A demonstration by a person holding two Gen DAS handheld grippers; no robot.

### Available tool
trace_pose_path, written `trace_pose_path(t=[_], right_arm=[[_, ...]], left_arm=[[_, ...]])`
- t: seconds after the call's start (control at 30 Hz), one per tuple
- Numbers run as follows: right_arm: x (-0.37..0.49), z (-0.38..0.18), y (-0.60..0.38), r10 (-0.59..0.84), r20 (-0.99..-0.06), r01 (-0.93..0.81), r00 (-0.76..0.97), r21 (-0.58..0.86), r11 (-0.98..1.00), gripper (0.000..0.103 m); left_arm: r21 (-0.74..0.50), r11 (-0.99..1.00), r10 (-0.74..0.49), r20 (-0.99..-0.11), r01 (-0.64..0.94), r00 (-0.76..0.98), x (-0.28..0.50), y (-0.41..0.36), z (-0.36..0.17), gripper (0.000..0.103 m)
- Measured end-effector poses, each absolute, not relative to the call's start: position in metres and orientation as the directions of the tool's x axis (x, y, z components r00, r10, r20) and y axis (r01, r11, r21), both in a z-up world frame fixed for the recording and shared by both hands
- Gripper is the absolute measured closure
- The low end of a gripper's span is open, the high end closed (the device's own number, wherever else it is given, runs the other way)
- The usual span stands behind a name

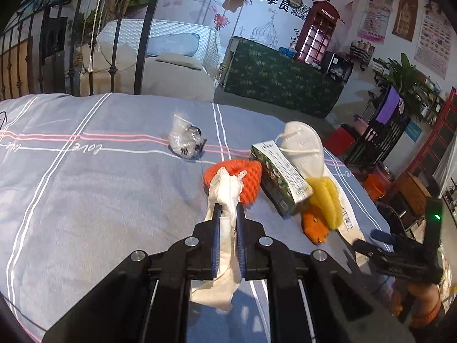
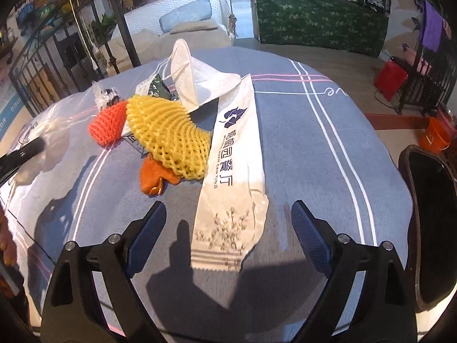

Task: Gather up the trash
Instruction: 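Grasp the white paper wrapper with the right tool while the left tool grasps a white tissue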

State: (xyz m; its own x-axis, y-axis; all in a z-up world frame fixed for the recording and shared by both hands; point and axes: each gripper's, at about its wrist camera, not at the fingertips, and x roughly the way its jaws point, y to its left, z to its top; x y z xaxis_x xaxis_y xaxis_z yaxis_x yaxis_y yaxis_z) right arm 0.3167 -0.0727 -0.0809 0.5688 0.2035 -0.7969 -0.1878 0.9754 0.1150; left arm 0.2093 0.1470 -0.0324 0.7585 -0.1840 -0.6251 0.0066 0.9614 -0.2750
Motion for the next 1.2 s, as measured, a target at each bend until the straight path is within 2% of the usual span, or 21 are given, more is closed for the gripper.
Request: trace_pose_path(t=[0.13,0.37,0.43,0.6,0.7,0.8,1.2], right_arm=[[0.327,-0.089,-0.068,0.163,-0.827,-0.187,0.538,0.071,0.98,0.024],[0.327,-0.09,-0.062,0.106,-0.828,-0.183,0.551,0.004,0.983,0.042],[0.325,-0.09,-0.062,0.085,-0.822,-0.178,0.563,-0.02,0.984,0.052],[0.316,-0.09,-0.063,0.078,-0.809,-0.185,0.582,-0.038,0.982,0.069],[0.313,-0.087,-0.07,0.116,-0.797,-0.179,0.592,0.009,0.984,0.08],[0.31,-0.084,-0.076,0.145,-0.783,-0.177,0.605,0.046,0.983,0.084],[0.263,-0.069,-0.112,0.17,-0.702,-0.137,0.692,0.103,0.985,0.087]], left_arm=[[-0.277,0.961,-0.194,-0.635,0.013,0.748,0.199,0.145,-0.037,0.093],[-0.271,0.962,-0.196,-0.643,0.019,0.74,0.189,0.135,-0.042,0.093],[-0.265,0.964,-0.191,-0.646,0.017,0.739,0.188,0.132,-0.044,0.093],[-0.269,0.963,-0.2,-0.658,0.022,0.726,0.186,0.126,-0.049,0.093],[-0.265,0.964,-0.206,-0.663,0.032,0.719,0.185,0.121,-0.051,0.093],[-0.266,0.963,-0.213,-0.67,0.038,0.712,0.184,0.117,-0.053,0.093],[-0.283,0.952,-0.282,-0.661,0.116,0.696,0.178,0.075,-0.054,0.093]])
